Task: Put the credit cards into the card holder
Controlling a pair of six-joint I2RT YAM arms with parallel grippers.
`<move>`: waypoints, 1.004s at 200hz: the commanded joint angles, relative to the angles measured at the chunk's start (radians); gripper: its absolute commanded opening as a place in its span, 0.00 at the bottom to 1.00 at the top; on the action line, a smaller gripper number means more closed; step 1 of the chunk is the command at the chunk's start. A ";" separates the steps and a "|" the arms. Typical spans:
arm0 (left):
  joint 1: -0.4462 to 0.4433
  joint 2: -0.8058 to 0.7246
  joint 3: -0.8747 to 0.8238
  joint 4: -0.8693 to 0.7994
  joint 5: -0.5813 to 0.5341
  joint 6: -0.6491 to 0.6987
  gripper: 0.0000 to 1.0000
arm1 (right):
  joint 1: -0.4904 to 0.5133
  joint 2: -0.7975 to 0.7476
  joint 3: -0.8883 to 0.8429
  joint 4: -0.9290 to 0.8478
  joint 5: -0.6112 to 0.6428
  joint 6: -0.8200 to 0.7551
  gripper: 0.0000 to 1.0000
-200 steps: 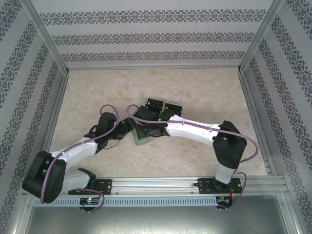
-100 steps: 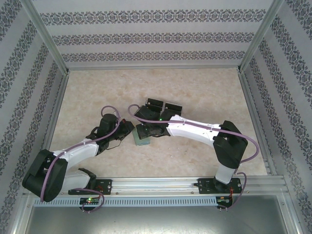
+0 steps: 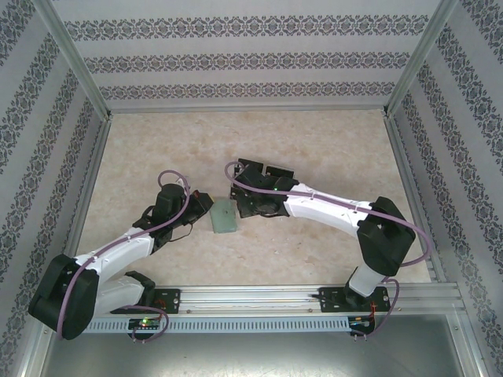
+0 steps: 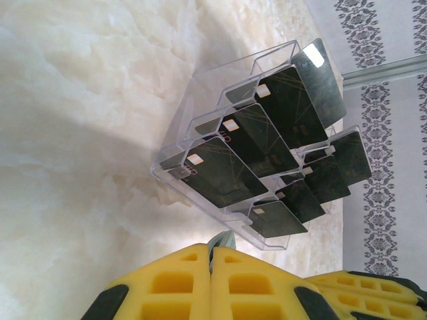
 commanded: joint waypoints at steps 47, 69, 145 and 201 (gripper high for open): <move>-0.011 0.001 0.017 -0.030 -0.009 0.037 0.00 | 0.080 0.012 0.072 0.022 -0.023 0.037 0.49; -0.010 -0.002 0.020 -0.033 -0.008 0.038 0.00 | 0.096 0.052 0.107 0.017 -0.016 0.038 0.50; -0.010 -0.020 0.030 -0.041 -0.008 0.030 0.00 | 0.107 0.145 0.138 -0.003 0.019 0.038 0.49; -0.011 -0.031 0.036 -0.053 -0.012 0.030 0.00 | 0.103 0.155 0.118 -0.002 0.025 0.030 0.17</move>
